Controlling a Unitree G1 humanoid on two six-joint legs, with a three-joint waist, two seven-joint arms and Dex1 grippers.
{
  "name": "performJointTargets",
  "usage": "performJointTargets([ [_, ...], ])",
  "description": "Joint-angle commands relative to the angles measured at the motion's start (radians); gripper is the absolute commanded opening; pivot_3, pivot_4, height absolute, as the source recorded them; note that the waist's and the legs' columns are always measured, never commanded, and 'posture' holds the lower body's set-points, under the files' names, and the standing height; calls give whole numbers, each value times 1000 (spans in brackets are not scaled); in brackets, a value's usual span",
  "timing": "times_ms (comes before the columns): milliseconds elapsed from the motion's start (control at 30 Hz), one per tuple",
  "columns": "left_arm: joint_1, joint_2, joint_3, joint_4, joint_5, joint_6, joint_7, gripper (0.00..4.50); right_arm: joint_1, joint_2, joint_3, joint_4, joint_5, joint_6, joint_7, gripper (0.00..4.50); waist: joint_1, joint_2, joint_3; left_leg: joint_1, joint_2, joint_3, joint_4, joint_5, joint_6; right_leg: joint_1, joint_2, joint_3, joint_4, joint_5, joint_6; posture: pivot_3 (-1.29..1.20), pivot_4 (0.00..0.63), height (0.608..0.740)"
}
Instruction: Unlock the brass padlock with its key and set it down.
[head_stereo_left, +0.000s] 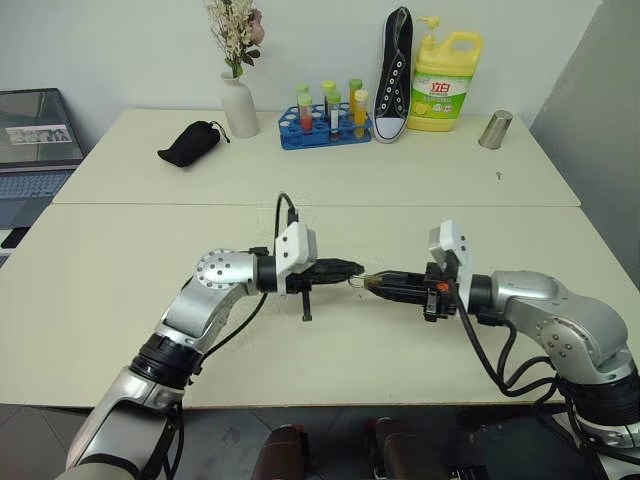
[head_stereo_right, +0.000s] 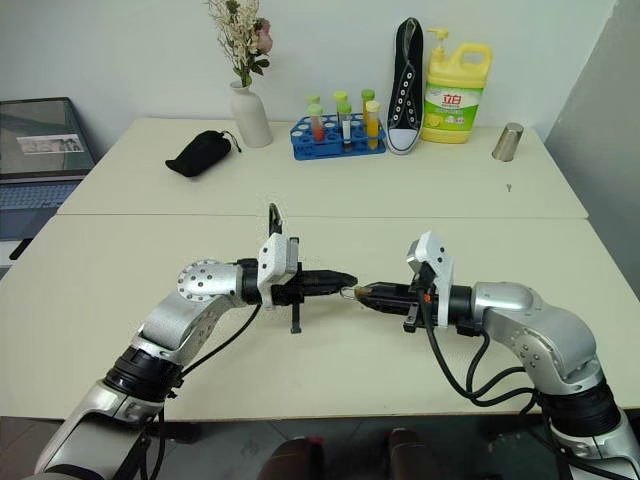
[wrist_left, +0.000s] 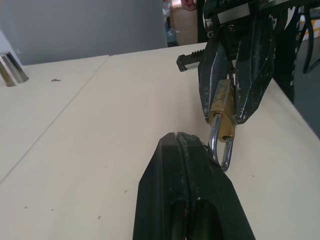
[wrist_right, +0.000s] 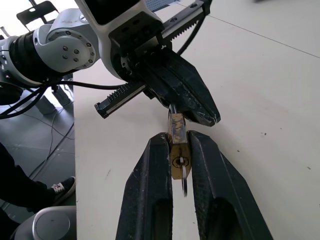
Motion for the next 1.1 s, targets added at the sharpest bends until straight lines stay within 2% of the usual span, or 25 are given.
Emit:
performJointTargets([
  [33,24,10,21,-104,-40,82,-55,0,-14,11,-54,-31,24,-10,-19,180,0,0,0,0,0,0,0,0,0,0,0,0,0,0,0,0,150,740],
  [200,39,6,53,-158,-58,182,-64,0,-18,11,-54,-15,21,-13,-21,180,0,0,0,0,0,0,0,0,0,0,0,0,0,0,0,0,150,740],
  [500,70,-22,86,-90,34,155,-46,0,-21,21,-76,-17,80,7,3,180,1,0,0,0,0,0,0,0,0,0,0,1,0,0,0,0,150,740],
  [1100,67,-61,151,-225,-75,339,-25,0,-3,37,-74,9,58,-5,-8,180,1,0,0,0,0,0,0,0,0,0,0,1,0,0,0,0,150,740],
])
